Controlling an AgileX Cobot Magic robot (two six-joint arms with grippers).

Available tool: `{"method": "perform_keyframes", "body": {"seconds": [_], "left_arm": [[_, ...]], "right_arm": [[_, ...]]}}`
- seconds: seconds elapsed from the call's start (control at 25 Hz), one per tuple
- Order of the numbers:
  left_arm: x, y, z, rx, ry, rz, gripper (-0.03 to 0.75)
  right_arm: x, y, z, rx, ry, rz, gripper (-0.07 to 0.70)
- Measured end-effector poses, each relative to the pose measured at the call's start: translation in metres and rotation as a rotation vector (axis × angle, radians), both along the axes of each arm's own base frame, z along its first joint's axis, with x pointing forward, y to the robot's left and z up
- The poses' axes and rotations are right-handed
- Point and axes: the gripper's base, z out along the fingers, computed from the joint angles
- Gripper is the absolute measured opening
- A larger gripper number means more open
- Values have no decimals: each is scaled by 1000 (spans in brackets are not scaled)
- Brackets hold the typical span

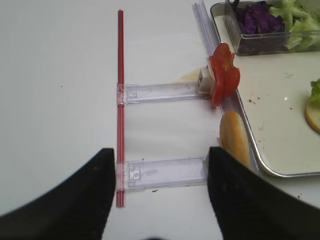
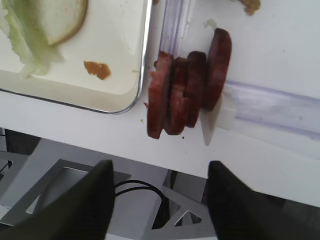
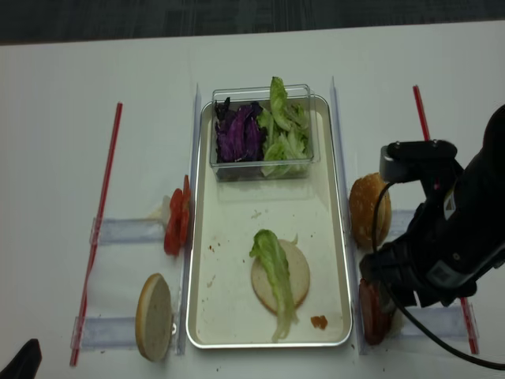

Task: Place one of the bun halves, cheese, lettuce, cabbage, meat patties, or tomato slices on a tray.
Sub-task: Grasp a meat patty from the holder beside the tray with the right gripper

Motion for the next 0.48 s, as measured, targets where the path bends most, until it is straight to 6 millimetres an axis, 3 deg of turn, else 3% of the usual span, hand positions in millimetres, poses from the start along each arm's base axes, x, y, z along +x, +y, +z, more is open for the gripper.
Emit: {"method": "perform_keyframes", "body": {"seconds": [0.48], "left_arm": [[0,0,0,0,0,0,391]], "right_arm": [[11,26,-27,-20,19,7,363]]}}
